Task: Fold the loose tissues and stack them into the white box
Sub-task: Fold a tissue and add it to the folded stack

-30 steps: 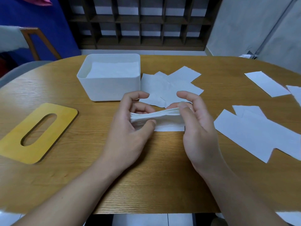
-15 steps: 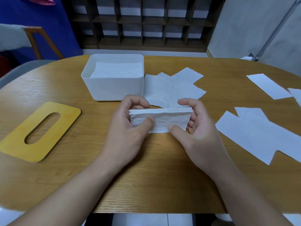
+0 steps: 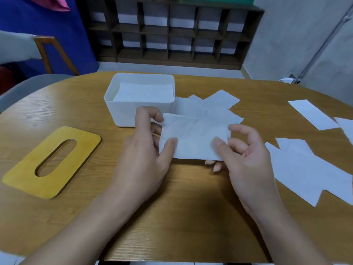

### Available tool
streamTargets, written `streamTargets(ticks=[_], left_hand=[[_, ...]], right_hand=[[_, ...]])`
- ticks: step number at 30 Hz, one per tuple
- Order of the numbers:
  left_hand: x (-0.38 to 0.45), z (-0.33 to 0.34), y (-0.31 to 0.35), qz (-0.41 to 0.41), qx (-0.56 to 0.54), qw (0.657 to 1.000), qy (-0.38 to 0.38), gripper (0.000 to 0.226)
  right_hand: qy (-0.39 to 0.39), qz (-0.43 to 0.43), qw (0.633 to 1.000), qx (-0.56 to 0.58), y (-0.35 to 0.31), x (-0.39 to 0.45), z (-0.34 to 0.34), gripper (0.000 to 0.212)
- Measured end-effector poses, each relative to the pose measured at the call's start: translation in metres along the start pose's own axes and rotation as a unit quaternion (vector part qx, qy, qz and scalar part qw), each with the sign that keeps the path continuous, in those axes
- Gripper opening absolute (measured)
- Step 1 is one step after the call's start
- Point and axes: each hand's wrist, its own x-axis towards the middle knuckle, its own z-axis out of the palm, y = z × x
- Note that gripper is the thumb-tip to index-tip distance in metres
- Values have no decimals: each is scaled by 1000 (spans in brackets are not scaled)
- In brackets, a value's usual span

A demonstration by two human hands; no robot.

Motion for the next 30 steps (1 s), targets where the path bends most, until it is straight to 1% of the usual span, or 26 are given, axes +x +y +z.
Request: streamTargets(ticks=[1, 2, 3, 6, 9, 11, 13, 15, 17, 20, 21, 22, 24, 26, 28, 30], left_hand=[[4, -3, 1, 0, -4, 1000, 9, 44], [9, -6, 2, 0, -9, 1000, 15, 42], [14, -9, 1, 3, -11, 1000, 18, 38], [30, -18, 2, 24, -12, 999, 39, 22], [50, -30, -1, 43, -30, 996, 76, 9], [65, -39, -7, 54, -25, 993, 98, 9], [78, -44, -18, 56, 8, 990, 128, 10], [88, -45, -28, 36, 67, 986, 148, 12], [93, -44, -38, -1, 117, 982, 149, 14], [98, -41, -48, -33, 163, 976, 138, 20], [98, -40, -51, -32, 183, 973, 135, 23], [99, -40, -53, -29, 204, 969, 133, 26], [99, -39, -55, -24, 227, 964, 134, 31], [98, -40, -57, -18, 231, 964, 133, 35], [97, -40, -57, -7, 234, 963, 130, 37], [96, -39, -55, 10, 235, 963, 134, 38]], right_hand=[[4, -10, 1000, 1, -3, 0, 2, 44], [10, -22, 1000, 2, -6, 0, 4, 46], [17, -35, 999, 0, -9, 1, 8, 44], [17, -60, 998, -22, -19, 11, 23, 26], [12, -83, 996, -32, -35, 30, 44, 21], [4, -101, 993, -56, -48, 47, 59, 20], [-7, -138, 985, -107, -56, 66, 77, 16], [-18, -192, 966, -170, -58, 83, 94, 9], [-40, -236, 937, -254, -55, 97, 106, 7], [-49, -273, 869, -409, -45, 110, 112, 14], [-51, -277, 850, -444, -42, 113, 113, 17], [-54, -276, 839, -465, -40, 114, 113, 20], [-50, -275, 832, -480, -39, 116, 112, 25], [-37, -293, 822, -487, -42, 115, 111, 29], [-56, -303, 814, -492, -43, 112, 112, 35], [-91, -292, 814, -494, -42, 109, 113, 40]])
